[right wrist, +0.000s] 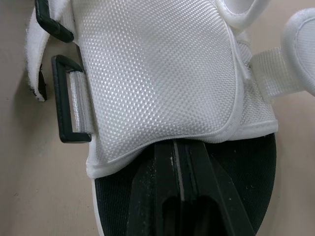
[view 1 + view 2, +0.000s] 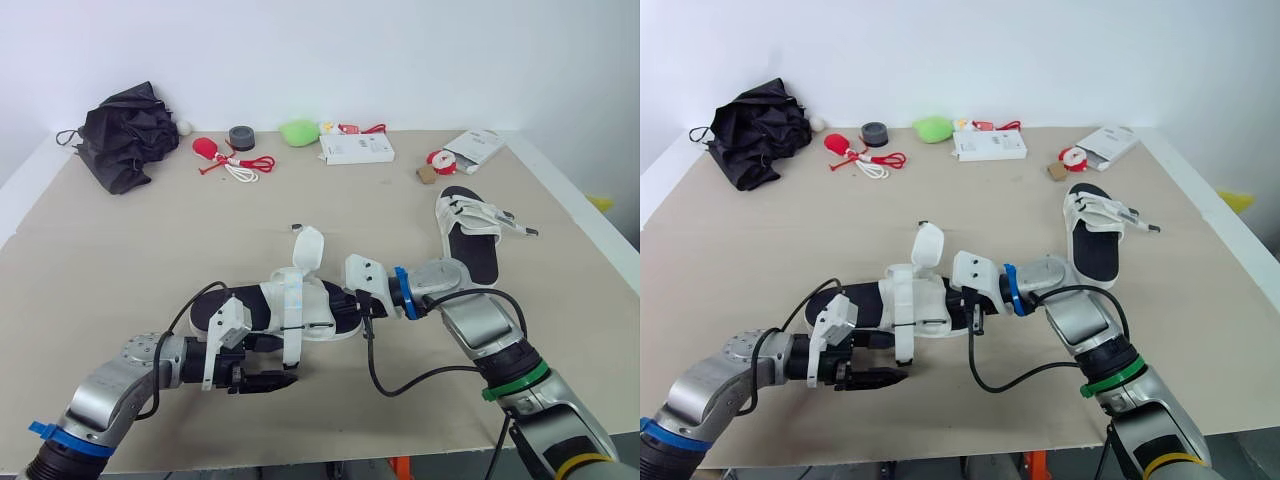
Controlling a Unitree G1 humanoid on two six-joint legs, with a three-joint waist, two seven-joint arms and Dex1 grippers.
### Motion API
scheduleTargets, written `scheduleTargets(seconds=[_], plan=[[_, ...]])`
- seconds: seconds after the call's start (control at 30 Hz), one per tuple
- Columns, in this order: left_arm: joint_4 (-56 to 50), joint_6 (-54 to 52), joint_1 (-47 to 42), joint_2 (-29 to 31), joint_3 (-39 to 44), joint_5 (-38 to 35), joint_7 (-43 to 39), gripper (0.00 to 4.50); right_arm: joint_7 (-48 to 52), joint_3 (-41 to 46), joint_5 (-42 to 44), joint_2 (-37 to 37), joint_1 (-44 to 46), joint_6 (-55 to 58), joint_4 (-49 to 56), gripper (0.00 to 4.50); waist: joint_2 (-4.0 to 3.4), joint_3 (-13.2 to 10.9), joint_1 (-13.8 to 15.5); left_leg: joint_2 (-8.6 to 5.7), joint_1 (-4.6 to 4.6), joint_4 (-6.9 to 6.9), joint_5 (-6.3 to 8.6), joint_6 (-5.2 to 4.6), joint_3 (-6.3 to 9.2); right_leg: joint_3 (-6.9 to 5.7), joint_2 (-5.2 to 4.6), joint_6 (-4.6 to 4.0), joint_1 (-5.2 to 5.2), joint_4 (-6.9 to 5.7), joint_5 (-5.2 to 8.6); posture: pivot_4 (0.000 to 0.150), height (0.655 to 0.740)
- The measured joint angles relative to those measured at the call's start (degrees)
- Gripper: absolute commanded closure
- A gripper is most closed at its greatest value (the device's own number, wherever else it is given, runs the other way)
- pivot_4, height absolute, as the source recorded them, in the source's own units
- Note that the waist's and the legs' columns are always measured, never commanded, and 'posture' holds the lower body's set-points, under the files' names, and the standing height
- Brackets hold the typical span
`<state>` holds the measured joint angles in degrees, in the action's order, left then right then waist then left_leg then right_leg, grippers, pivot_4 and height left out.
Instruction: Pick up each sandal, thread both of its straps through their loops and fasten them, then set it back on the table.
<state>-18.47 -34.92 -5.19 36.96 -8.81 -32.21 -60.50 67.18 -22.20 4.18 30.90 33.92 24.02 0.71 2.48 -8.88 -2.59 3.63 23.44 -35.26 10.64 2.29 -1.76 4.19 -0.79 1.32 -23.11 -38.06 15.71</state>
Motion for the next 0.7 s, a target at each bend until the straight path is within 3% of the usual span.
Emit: scheduleTargets(seconds=[0.17, 0.23, 0.47, 0.7], plan=[[0.0, -1.9, -0.2, 0.1, 0.0, -1.2, -0.6, 3.78, -0.1, 0.1, 0.0, 0.1, -0.3, 0.5, 0.4, 4.50, 0.00, 0.0, 0.0, -0.02, -0.01, 0.00, 0.00, 0.00, 0.02, 0.00, 0.00, 0.03, 0.04, 0.00, 0.02, 0.150, 0.7400], [-0.1, -2.1, -0.2, 0.1, 0.1, -1.9, -1.1, 4.32, -0.2, 0.1, 0.0, 0.5, -0.3, 0.7, 0.6, 4.50, -0.02, 0.0, 0.0, -0.03, -0.03, -0.02, 0.00, -0.01, 0.05, 0.00, 0.00, 0.03, 0.08, 0.00, 0.02, 0.150, 0.7400], [0.0, -4.9, -1.1, 0.6, 0.1, -2.7, -1.3, 4.32, -1.0, 0.1, 0.0, 0.7, -0.6, 1.1, 1.3, 4.50, -0.02, 0.0, 0.0, -0.05, -0.03, -0.04, -0.02, -0.03, 0.08, -0.01, 0.00, 0.03, 0.09, 0.00, 0.01, 0.150, 0.7400], [-2.0, -18.6, -3.7, 7.4, 3.6, -14.8, -4.2, 4.32, -1.1, 0.0, 0.0, 0.7, -0.5, 1.1, 1.5, 4.50, 0.05, 0.0, 0.0, -0.02, 0.00, -0.03, -0.01, -0.03, 0.14, -0.04, 0.07, 0.04, 0.07, 0.00, 0.04, 0.150, 0.7400]])
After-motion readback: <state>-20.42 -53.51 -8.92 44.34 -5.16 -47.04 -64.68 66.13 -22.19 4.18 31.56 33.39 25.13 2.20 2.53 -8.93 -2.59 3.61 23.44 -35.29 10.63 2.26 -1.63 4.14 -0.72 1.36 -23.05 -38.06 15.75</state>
